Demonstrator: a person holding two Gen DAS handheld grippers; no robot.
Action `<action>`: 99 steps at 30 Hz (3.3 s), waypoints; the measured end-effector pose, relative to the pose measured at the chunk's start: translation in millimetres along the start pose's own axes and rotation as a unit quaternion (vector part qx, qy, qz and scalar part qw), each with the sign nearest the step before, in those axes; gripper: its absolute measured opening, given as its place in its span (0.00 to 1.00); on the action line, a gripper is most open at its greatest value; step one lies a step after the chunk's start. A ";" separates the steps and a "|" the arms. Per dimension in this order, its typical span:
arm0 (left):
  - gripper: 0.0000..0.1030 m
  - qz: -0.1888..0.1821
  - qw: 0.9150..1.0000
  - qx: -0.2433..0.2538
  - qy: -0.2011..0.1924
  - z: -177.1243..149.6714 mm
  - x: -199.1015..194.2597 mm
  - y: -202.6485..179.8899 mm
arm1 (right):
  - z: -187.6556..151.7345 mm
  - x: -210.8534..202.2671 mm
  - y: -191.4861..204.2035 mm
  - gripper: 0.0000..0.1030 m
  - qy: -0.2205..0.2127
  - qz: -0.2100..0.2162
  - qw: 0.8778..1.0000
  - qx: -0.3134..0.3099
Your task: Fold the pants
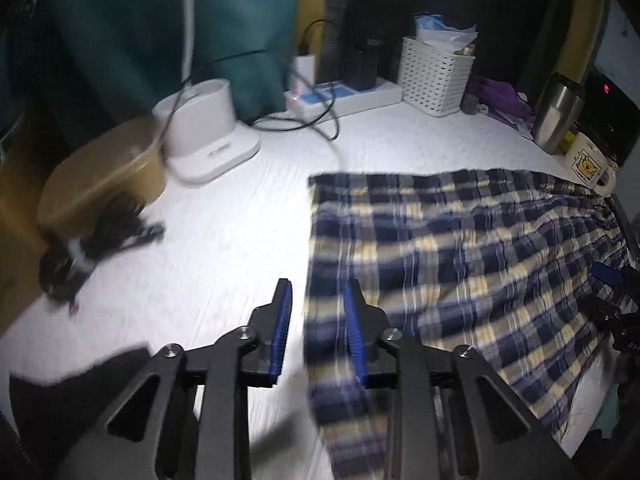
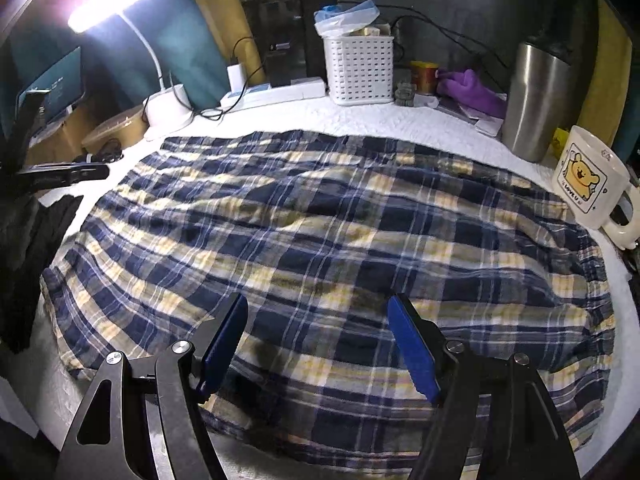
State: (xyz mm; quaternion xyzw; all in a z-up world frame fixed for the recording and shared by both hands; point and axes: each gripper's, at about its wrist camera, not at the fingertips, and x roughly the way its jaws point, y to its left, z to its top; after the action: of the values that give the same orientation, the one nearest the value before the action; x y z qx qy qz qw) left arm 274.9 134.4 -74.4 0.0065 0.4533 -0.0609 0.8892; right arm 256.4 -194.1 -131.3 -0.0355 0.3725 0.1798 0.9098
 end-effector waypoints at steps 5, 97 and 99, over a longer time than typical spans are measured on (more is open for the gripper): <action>0.26 0.014 1.000 0.019 0.008 31.3 35.6 -5.9 | 6.9 1.4 -18.9 0.72 -0.007 -0.022 1.000 0.011; 0.04 -0.044 0.998 0.040 0.025 -87.2 -10.6 -94.1 | -54.7 -38.6 -21.9 0.82 0.004 -0.061 0.997 0.038; 0.06 -0.027 0.999 0.037 0.026 -87.9 -11.6 -91.0 | -57.2 -38.6 -25.1 0.82 0.006 -0.064 0.997 0.037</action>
State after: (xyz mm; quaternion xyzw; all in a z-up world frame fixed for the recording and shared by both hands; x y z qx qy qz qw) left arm 187.0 51.1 -112.8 0.0289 0.4738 -0.1020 0.8742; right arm 201.8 -240.4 -147.5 -0.0262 0.3818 0.1073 0.9176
